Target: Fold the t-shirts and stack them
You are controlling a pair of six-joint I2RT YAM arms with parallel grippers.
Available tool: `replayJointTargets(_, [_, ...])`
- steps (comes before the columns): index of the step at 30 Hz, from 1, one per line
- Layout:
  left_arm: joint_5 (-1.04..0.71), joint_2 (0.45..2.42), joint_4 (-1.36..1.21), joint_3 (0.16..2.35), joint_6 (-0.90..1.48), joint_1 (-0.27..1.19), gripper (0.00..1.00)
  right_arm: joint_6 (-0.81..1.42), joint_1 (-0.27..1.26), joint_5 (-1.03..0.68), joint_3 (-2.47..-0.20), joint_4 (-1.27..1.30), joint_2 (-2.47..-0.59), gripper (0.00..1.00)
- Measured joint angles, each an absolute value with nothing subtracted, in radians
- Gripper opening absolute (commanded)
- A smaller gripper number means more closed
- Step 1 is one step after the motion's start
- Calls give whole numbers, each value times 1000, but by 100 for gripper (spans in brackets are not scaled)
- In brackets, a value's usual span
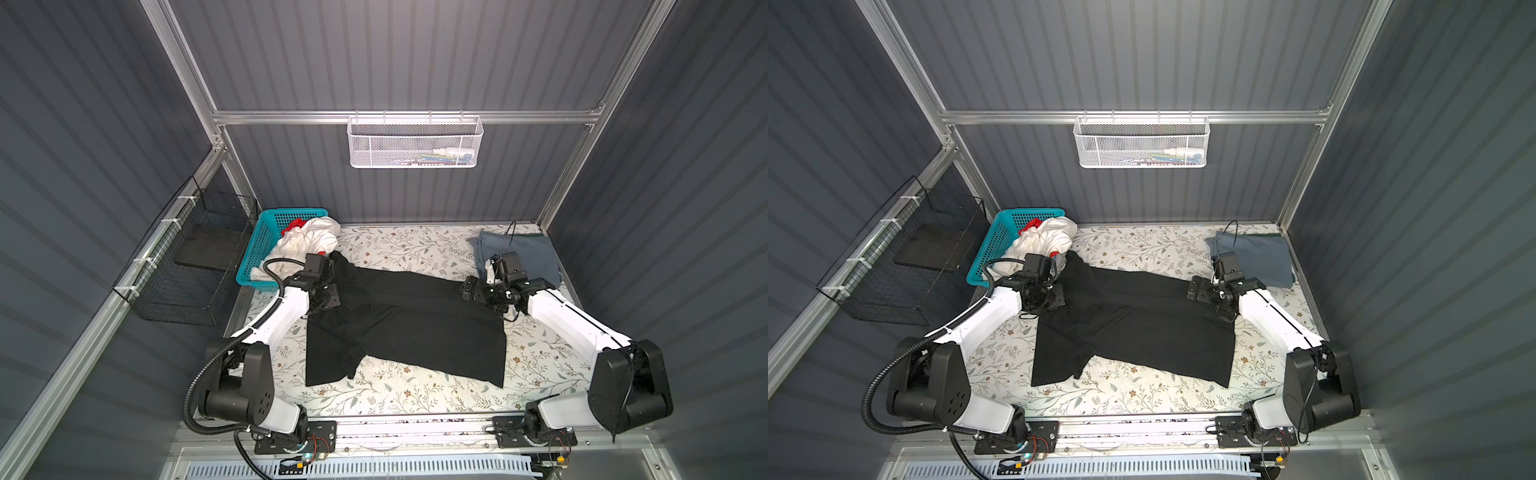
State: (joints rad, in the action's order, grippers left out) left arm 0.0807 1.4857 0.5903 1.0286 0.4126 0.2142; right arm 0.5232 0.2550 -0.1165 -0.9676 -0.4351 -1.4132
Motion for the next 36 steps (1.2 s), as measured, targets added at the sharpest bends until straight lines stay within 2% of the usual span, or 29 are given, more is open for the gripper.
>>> replayJointTargets(3, [81,1486,591,1030,423,214,44,522,255,-110,-969,-439,-1414,99])
replayJointTargets(5, [81,1486,591,1036,426,214,55,520,255,-100,-973,-445,-1417,99])
replayJointTargets(9, [69,1487,577,1092,438,214,68,511,244,-54,-991,-472,-1426,99])
replayJointTargets(13, [52,1536,520,1183,441,214,72,509,167,-43,-992,-494,-1428,99])
replayJointTargets(22, [51,1814,432,1377,409,214,73,504,20,-41,-991,-455,-1483,96])
replayJointTargets(30, [59,1970,401,1513,381,214,71,485,-10,-63,-996,-414,-1662,85])
replayJointTargets(36, [86,2033,399,1562,369,214,67,469,-22,-64,-1012,-412,-1688,71])
